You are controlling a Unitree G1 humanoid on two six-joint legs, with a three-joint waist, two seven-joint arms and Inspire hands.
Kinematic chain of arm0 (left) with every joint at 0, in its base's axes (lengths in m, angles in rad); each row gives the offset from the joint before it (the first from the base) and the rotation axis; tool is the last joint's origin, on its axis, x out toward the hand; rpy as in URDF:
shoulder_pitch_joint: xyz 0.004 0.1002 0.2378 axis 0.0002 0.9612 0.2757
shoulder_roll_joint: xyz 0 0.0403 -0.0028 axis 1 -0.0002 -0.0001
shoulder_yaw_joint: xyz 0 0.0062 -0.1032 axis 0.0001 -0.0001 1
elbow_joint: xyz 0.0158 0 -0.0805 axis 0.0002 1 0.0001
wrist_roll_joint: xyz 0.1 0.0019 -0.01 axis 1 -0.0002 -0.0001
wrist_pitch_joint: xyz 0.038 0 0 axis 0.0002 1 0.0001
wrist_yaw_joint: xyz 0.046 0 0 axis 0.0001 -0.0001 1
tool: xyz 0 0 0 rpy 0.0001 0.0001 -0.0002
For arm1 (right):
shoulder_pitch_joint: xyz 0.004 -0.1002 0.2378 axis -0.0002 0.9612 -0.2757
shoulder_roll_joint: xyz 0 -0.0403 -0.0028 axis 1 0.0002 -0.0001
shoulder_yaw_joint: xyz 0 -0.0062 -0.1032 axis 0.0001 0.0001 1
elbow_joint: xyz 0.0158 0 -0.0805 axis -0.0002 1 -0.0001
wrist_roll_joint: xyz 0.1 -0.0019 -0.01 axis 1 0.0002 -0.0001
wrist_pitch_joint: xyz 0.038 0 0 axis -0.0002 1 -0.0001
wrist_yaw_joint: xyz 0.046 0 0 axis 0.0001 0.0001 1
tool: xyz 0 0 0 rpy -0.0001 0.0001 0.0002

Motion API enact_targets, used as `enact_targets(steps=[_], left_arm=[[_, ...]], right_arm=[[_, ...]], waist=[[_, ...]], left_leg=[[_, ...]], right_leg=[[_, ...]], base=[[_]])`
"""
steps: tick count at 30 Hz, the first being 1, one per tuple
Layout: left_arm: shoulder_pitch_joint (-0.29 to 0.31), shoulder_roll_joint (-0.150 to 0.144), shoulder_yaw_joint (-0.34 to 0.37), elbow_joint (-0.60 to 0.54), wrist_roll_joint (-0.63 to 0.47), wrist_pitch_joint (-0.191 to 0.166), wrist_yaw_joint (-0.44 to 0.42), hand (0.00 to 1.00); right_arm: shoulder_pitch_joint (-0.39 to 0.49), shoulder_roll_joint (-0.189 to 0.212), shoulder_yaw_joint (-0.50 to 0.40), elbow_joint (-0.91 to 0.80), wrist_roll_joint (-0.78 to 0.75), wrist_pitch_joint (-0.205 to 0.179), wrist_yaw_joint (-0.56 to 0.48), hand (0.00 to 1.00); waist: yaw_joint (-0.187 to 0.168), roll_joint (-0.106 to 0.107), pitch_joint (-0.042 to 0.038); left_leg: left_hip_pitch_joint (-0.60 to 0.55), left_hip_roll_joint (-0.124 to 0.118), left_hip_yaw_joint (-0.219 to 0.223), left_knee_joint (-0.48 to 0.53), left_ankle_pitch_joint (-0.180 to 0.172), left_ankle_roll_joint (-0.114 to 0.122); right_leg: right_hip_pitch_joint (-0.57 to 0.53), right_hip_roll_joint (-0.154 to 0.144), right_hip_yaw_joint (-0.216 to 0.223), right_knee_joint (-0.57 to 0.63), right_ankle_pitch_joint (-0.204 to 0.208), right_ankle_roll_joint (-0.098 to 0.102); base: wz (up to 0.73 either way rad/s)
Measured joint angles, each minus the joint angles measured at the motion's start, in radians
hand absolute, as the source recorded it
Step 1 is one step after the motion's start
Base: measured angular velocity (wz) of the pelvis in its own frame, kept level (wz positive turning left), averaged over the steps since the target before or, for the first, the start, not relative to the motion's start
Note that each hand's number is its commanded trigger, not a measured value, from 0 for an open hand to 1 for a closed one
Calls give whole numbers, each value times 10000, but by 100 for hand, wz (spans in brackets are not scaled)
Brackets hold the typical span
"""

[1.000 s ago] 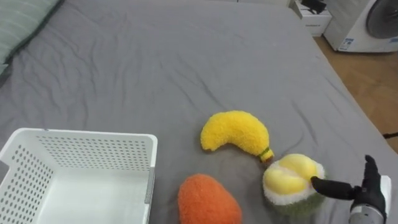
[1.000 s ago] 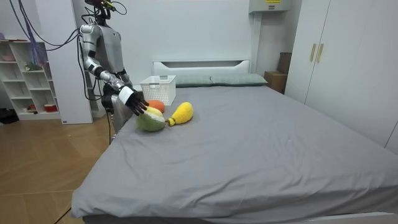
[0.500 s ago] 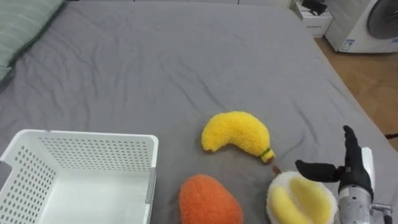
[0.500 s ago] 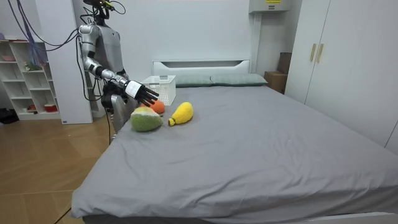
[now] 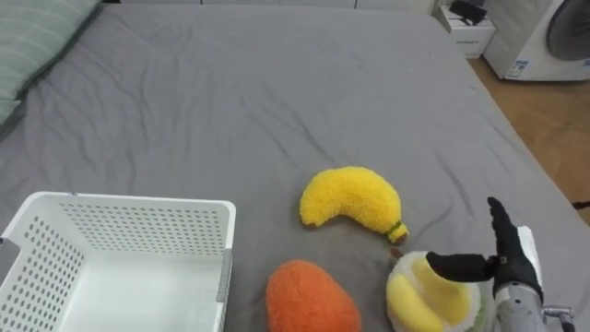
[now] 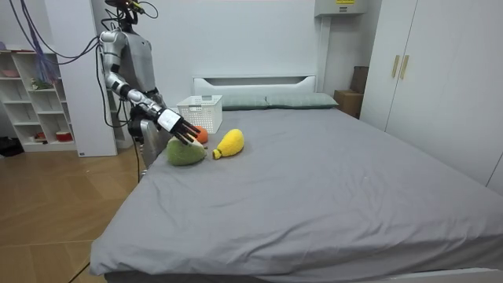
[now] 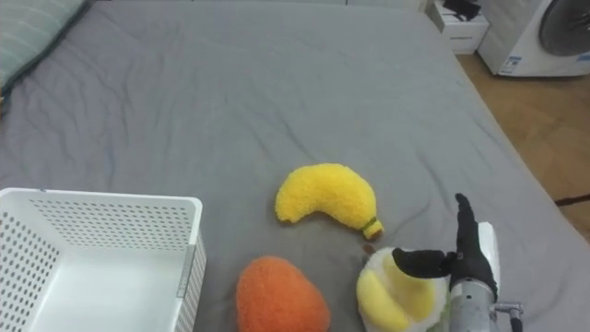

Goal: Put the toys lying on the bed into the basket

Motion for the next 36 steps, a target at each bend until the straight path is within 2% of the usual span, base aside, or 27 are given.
enact_targets(steps=[3, 7, 10, 16, 17, 18, 19, 20, 30, 36], left_arm=[[26, -6, 5, -143, 5, 3, 21, 0], [31, -19, 24, -238, 15, 18, 45, 0], [8, -41, 23, -236, 22, 22, 207, 0], [3, -51, 30, -235, 393, 214, 247, 0], [-11, -46, 27, -235, 490, 263, 245, 0], [-15, -44, 27, -235, 493, 282, 245, 0], [-19, -45, 25, -235, 493, 300, 245, 0], [-15, -45, 25, -235, 493, 305, 243, 0], [-8, -41, 4, -239, 493, 318, 237, 0], [-6, -42, -8, -239, 492, 316, 251, 0]], right_arm=[[72, 8, 141, 309, -3, 254, 306, 0], [72, 7, 151, 392, -43, 267, 427, 0], [42, 12, 151, 1061, -464, 319, 681, 0], [75, 14, 137, 1584, -844, 399, 1066, 0], [33, 14, 138, 1759, -844, 389, 1104, 9], [10, 13, 137, 1852, -844, 391, 1139, 63], [2, 13, 139, 1966, -845, 387, 1183, 71], [-49, 13, 138, 2103, -846, 385, 1206, 100], [-67, 1, 122, 2209, -1390, 389, 1261, 100], [-40, 5, 165, 2211, -1607, 395, 1284, 100]], waist=[[111, -69, 10], [213, -106, 14], [300, -118, 32], [295, -119, 28], [294, -133, 21], [292, -141, 15], [294, -161, 4], [296, -177, -3], [296, -179, -2], [302, -107, 40]], left_leg=[[-4, -1, 0, 7, 0, 0], [-1, -1, -7, 6, 0, 0], [-3, -2, -40, 2, -2, -1], [-17, -7, -51, 10, -2, 0], [-18, -11, -67, 13, -2, 0], [-16, -13, -70, 14, -2, 0], [-16, -14, -77, 13, -2, 0], [-16, -16, -83, 13, -2, 0], [-10, -28, -139, 18, -2, 2], [-8, -30, -139, 20, -2, 2]], right_leg=[[-6, -3, 5, 12, 1, -1], [35, -2, -2, -3, 2, -3], [128, -3, -32, -30, 1, -2], [129, -9, -42, -32, 1, -2], [137, -16, -60, -38, 1, -2], [139, -18, -64, -39, 0, -1], [142, -19, -72, -40, 0, -1], [146, -21, -83, -40, 1, -1], [197, -32, -130, -41, 0, 0], [198, -30, -127, -45, -1, 1]], base=[[0], [1], [3], [0], [3], [3], [0], [0], [0], [0]])
